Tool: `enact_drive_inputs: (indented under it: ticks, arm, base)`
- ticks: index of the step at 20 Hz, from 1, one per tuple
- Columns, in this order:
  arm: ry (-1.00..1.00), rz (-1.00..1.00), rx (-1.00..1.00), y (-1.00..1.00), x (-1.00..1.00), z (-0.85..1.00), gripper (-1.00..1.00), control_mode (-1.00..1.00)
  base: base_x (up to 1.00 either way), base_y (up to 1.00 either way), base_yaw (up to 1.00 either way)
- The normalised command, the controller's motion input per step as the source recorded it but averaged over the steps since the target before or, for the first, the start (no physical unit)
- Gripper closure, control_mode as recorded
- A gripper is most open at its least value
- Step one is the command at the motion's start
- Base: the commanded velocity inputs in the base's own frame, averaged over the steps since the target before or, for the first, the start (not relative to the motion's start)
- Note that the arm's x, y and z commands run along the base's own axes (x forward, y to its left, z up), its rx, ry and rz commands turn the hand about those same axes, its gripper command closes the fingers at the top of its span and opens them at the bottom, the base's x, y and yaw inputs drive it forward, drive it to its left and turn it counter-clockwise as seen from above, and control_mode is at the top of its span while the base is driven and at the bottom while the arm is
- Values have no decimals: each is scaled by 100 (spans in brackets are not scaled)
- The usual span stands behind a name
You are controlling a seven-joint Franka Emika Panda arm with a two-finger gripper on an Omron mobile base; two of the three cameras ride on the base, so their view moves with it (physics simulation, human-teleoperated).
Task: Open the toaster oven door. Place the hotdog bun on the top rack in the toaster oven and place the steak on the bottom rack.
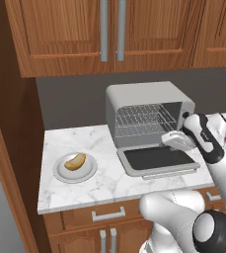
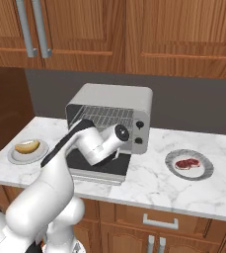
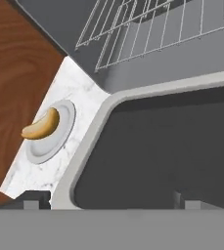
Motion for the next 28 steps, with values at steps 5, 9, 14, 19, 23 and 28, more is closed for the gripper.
enact_drive_inputs:
  ticks: [5, 9, 14, 19, 23, 28]
  arm:
    - [-9, 17, 0, -7, 17, 1, -100, -100]
    - [-2, 0, 0, 1, 11, 1, -100, -100]
    - [-7, -16, 0, 11, 12, 0, -100, -100]
    - [-14, -15, 2, 1, 11, -2, -100, -100]
    - [-11, -5, 2, 0, 20, -1, -100, -100]
    - [0, 0, 0, 0, 28, 0, -100, -100]
  base:
    - [0, 0, 0]
    - [0, 0, 0]
    - [0, 0, 0]
    - [0, 0, 0]
    - [0, 0, 0]
    - [0, 0, 0]
